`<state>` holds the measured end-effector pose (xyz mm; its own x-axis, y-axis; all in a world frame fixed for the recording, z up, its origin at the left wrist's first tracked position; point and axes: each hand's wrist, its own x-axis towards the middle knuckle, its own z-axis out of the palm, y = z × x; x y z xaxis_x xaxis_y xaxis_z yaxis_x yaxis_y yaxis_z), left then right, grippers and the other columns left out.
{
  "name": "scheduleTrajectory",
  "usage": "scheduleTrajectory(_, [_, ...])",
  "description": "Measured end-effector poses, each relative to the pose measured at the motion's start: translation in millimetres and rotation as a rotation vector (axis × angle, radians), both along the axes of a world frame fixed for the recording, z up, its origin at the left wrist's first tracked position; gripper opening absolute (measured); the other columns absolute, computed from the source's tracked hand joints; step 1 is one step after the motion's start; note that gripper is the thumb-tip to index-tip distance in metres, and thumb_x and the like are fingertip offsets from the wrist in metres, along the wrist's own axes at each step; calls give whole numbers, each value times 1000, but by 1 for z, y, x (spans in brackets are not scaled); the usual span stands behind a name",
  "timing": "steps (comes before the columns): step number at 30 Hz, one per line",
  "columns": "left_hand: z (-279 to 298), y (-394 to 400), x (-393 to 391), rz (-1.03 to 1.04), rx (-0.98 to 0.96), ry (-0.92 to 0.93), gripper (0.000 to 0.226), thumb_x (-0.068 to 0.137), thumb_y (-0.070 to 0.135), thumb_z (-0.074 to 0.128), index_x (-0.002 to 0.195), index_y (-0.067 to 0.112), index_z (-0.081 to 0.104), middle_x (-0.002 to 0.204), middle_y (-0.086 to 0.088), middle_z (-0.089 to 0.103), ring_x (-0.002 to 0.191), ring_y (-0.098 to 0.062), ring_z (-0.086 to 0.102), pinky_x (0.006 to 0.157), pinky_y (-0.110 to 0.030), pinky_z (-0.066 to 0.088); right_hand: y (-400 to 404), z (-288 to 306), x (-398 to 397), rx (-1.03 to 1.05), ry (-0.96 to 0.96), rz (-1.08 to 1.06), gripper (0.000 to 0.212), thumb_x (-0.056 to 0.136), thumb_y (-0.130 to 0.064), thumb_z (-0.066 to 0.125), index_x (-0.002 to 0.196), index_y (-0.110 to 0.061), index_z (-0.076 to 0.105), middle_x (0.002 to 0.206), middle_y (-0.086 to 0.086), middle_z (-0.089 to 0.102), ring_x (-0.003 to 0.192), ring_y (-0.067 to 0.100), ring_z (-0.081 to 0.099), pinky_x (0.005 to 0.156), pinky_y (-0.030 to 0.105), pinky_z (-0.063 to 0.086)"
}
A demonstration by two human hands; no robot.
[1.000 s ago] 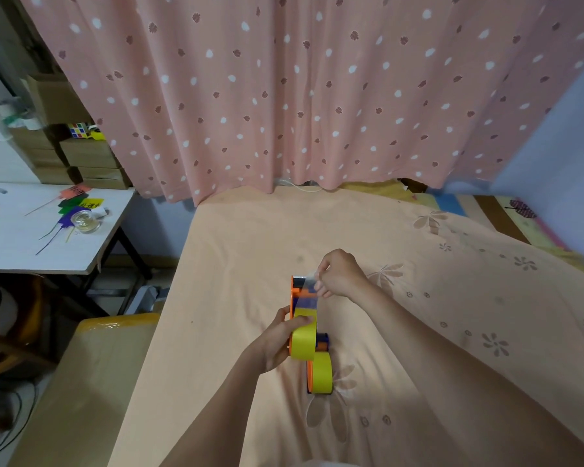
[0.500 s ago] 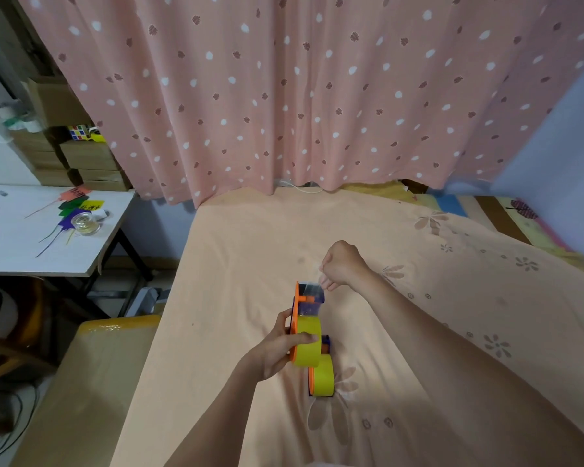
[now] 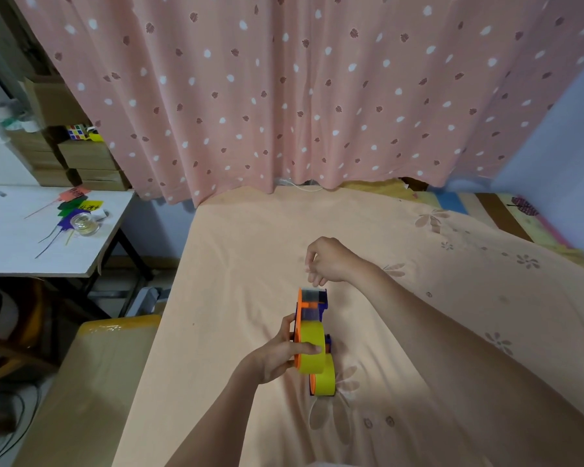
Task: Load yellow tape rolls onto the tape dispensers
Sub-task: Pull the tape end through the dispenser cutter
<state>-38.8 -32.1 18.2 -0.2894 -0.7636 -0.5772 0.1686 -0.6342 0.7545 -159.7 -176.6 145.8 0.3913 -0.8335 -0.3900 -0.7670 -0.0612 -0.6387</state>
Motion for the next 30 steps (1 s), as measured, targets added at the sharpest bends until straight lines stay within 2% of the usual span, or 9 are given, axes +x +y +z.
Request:
scheduleTrajectory(4, [-3,1,3,33,14,81,97,63,10,86,142,38,36,127,-8,63,119,-28,64,83,-36,58,-7,3,-5,-4,-21,1,10,95,1,54,92,5,62,70,14,71,62,23,73,65,34,63])
scheduleTrajectory(7, [-3,2,6,25,17,96,98,64,10,85,144,39,36,137,-13,61,128,-32,60,90,-39,57,-9,5,-8,2,-42,18,9,95,1,57,87,2,63,78,24,74,58,18,73,61,31,62])
scheduleTrajectory(11, [0,2,6,-39,-2,40,97,68,8,81,146,39,32,124,-4,66,120,-25,63,93,-38,55,-5,1,-1,12,-73,82,11,95,2,57,85,-1,60,87,29,73,66,31,71,68,37,61])
scheduleTrajectory(13, [1,4,6,-25,-5,60,94,71,4,77,147,37,34,128,-6,65,124,-28,61,101,-43,51,-5,-2,-1,4,-88,83,11,94,3,56,84,-1,60,86,30,72,70,35,71,72,41,61])
scheduleTrajectory(16, [3,9,8,-6,-1,147,88,74,-2,72,148,32,38,130,-10,66,125,-31,60,107,-48,47,-10,-1,-9,22,-107,72,8,93,0,62,86,3,61,79,25,71,66,34,71,70,40,63])
scheduleTrajectory(20, [9,12,12,-2,-8,228,78,81,1,67,148,30,41,131,-8,66,117,-28,65,93,-40,55,-16,1,-24,105,-157,-28,4,93,0,65,91,4,64,78,20,68,60,30,71,63,36,64])
scheduleTrajectory(25, [14,8,17,-34,17,276,67,87,11,66,147,30,42,131,-6,68,116,-26,68,89,-39,57,-17,2,-33,193,-214,-109,5,94,1,64,91,4,62,76,22,72,66,33,73,66,38,65])
scheduleTrajectory(30, [13,8,25,-53,49,343,66,85,16,70,145,25,45,128,-9,70,111,-27,71,83,-37,59,-22,-3,-36,249,-236,-193,10,93,3,64,83,4,62,70,20,73,62,29,75,63,37,65])
